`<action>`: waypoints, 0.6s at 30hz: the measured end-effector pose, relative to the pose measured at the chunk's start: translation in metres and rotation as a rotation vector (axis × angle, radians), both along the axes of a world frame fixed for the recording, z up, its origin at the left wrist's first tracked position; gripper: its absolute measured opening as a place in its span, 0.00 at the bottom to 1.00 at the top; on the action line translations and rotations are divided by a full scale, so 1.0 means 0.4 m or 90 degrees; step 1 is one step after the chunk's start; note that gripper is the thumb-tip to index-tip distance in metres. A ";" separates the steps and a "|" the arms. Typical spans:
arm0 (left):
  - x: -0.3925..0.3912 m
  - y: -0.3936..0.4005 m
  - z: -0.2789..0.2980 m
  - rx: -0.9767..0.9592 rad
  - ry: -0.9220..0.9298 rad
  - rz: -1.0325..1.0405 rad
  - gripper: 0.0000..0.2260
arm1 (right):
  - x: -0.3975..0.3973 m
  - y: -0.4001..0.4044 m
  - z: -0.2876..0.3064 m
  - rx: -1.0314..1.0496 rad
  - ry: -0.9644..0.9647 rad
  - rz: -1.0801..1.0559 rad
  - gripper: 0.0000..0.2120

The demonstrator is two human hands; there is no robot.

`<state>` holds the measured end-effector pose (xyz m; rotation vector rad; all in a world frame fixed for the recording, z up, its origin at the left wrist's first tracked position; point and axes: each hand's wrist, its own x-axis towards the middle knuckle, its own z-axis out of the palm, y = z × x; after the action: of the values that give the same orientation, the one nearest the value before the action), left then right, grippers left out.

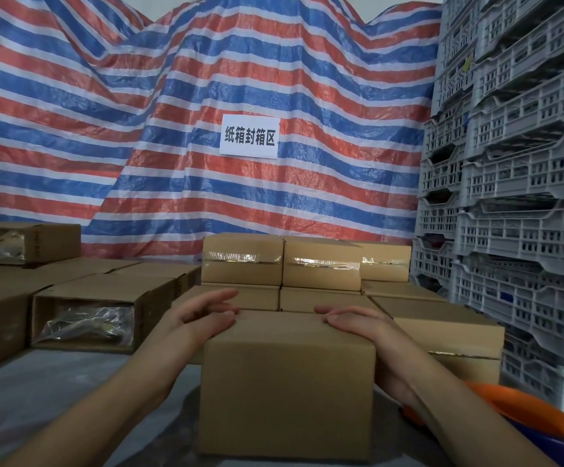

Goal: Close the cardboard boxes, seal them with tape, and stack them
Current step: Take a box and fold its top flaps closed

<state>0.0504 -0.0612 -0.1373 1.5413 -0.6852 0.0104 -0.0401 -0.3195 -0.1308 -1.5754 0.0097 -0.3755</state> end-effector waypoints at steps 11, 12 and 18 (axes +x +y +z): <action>-0.094 -0.013 0.115 0.349 -0.300 0.110 0.27 | -0.016 0.005 0.007 -0.040 0.022 -0.031 0.20; -0.113 -0.031 0.121 0.419 -0.366 0.124 0.28 | -0.017 0.005 0.008 -0.042 0.024 -0.031 0.20; -0.159 -0.154 0.087 0.622 -0.517 0.112 0.28 | -0.030 0.007 0.017 -0.020 0.042 -0.013 0.18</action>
<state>-0.0131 -0.1229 -0.1023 2.5718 -1.2994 0.5263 -0.0523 -0.3166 -0.1240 -1.6189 0.0710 -0.3419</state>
